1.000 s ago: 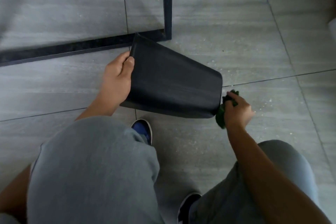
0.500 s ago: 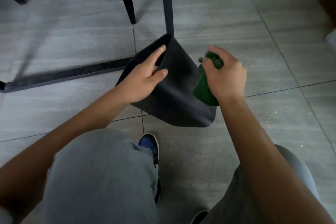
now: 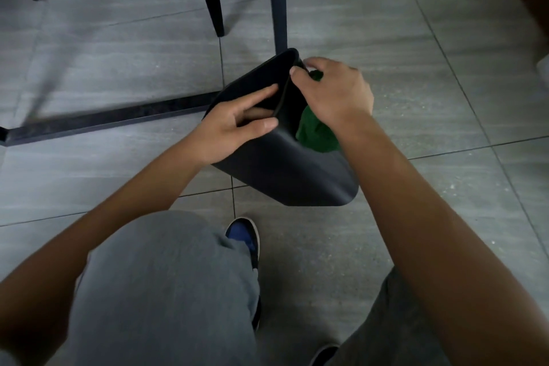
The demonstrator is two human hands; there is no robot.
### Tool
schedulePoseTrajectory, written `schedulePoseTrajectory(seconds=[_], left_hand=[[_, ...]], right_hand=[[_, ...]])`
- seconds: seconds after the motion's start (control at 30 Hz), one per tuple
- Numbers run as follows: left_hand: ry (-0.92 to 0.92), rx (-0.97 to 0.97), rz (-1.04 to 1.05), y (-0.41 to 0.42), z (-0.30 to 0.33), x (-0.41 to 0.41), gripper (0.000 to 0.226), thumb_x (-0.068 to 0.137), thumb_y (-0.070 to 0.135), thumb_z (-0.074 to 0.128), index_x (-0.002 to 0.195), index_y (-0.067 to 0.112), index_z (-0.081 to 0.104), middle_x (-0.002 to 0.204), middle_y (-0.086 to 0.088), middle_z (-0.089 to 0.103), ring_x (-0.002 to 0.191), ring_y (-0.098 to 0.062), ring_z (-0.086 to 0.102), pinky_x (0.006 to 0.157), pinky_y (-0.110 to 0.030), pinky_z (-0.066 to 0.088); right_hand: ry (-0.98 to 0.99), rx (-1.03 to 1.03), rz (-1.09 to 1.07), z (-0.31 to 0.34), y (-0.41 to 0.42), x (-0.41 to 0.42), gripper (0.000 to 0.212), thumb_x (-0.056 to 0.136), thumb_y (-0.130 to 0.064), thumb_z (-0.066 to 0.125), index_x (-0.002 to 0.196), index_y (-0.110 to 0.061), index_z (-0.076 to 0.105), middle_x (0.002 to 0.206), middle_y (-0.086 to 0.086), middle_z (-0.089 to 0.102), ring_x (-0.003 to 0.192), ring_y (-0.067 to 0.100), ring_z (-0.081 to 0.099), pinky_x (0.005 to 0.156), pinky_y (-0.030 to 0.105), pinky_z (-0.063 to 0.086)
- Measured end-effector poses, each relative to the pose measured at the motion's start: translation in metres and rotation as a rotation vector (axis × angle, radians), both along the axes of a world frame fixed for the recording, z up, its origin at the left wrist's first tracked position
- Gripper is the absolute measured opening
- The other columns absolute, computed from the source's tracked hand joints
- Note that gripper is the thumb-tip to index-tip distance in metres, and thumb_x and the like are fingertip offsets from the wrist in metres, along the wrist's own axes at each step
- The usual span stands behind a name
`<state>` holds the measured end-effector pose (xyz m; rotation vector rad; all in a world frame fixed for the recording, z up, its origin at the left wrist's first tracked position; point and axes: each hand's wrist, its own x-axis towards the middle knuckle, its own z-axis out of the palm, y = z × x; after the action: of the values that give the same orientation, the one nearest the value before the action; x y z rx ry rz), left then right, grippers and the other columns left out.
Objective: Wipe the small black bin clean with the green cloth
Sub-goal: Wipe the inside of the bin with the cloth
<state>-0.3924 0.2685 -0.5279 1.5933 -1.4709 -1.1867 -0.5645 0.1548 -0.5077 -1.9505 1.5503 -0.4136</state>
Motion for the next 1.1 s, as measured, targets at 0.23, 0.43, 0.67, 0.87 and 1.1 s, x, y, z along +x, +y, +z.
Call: schedulePoseTrajectory(seconds=[0.23,0.43,0.67,0.87,1.1], left_hand=[[-0.176,-0.181,-0.051,0.011,-0.01,-0.011,0.035,0.107,0.017,0.045,0.137,0.004,0.058,0.124,0.019,0.067,0.119,0.0,0.061,0.105,-0.021,0.045],[-0.127,-0.097,-0.056,0.01,-0.007,-0.007,0.046,0.104,0.026,0.05,0.149,0.023,0.042,0.13,0.013,0.063,0.121,0.008,0.056,0.105,-0.011,0.039],[-0.541,0.288,0.376,0.027,-0.055,0.063,0.069,0.1,0.042,0.054,0.159,0.031,0.019,0.146,-0.009,0.055,0.127,-0.03,0.058,0.108,-0.041,0.045],[-0.089,0.309,0.441,0.024,-0.085,0.056,0.061,0.103,0.015,0.053,0.155,0.036,0.028,0.131,-0.006,0.056,0.076,-0.028,0.074,0.051,-0.03,0.06],[-0.136,0.202,0.455,0.029,-0.092,0.064,0.063,0.103,0.01,0.05,0.143,0.055,0.031,0.135,-0.002,0.057,0.123,-0.031,0.059,0.107,-0.043,0.047]], right_hand=[[0.123,-0.064,0.08,0.011,-0.007,0.01,0.064,0.09,-0.063,0.053,0.15,-0.043,0.046,0.121,-0.002,0.072,0.113,0.027,0.066,0.079,0.034,0.046],[0.203,-0.051,0.107,0.011,-0.008,0.005,0.061,0.092,-0.056,0.051,0.152,-0.045,0.041,0.12,0.0,0.07,0.113,0.031,0.065,0.078,0.034,0.045],[0.235,0.011,0.086,0.009,-0.024,-0.023,0.062,0.095,-0.051,0.05,0.155,-0.049,0.035,0.129,0.003,0.067,0.117,0.034,0.062,0.085,0.04,0.049],[0.26,0.018,0.095,0.009,-0.019,-0.036,0.068,0.093,-0.045,0.055,0.157,-0.048,0.031,0.101,0.0,0.065,0.098,0.03,0.063,0.076,0.036,0.048],[0.266,-0.042,0.15,0.011,-0.004,-0.045,0.071,0.091,-0.037,0.064,0.156,-0.038,0.037,0.114,0.004,0.07,0.106,0.032,0.066,0.085,0.039,0.056]])
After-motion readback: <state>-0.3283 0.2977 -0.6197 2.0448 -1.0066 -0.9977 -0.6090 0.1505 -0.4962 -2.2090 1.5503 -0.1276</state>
